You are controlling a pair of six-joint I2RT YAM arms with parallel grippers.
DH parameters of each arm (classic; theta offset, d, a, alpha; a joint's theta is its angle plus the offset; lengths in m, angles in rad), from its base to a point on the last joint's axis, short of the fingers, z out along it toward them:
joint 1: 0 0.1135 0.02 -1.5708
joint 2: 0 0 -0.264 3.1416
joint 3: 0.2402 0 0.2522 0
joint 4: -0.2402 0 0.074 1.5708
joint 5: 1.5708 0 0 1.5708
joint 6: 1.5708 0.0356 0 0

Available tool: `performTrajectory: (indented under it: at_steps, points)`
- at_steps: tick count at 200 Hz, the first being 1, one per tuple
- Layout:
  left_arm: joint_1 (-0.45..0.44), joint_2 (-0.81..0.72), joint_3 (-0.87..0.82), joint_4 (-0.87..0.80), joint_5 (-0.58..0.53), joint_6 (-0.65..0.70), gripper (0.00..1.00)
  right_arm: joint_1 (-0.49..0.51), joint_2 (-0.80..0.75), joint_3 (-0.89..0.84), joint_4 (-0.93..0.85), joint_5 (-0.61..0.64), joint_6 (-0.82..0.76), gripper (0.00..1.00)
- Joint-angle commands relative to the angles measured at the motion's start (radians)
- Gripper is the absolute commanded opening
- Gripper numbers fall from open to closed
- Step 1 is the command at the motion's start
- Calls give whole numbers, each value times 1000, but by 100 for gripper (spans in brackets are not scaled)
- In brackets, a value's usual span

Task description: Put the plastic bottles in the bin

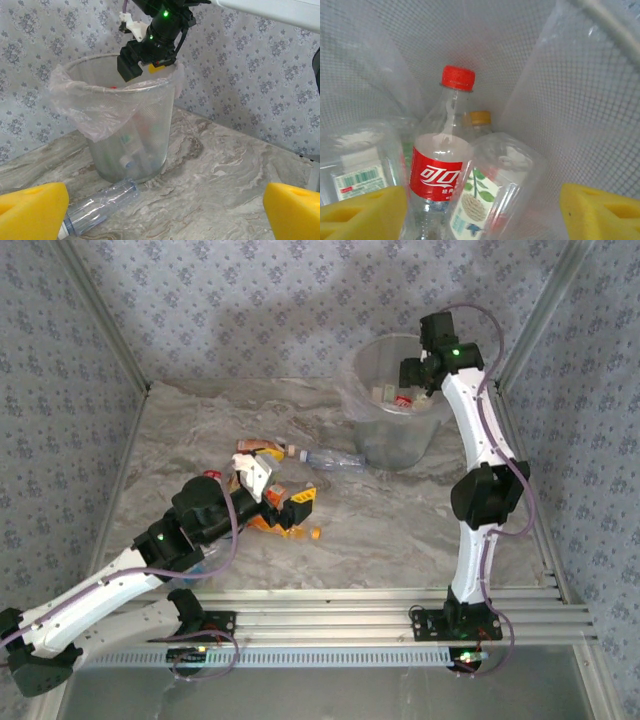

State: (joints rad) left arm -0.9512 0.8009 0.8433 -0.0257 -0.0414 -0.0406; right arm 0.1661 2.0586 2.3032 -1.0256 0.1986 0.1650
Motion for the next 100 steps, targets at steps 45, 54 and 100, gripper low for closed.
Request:
performTrajectory:
  at_steps: [45,54,100]
  points:
    - [-3,0,29,10,5,32,100,4,-250,-89,88,-51,-2,82]
    - [-3,2,31,7,4,39,100,9,-293,-129,106,-70,-2,82]
    - [-3,11,52,-39,6,80,100,56,-557,-416,205,-164,2,84]
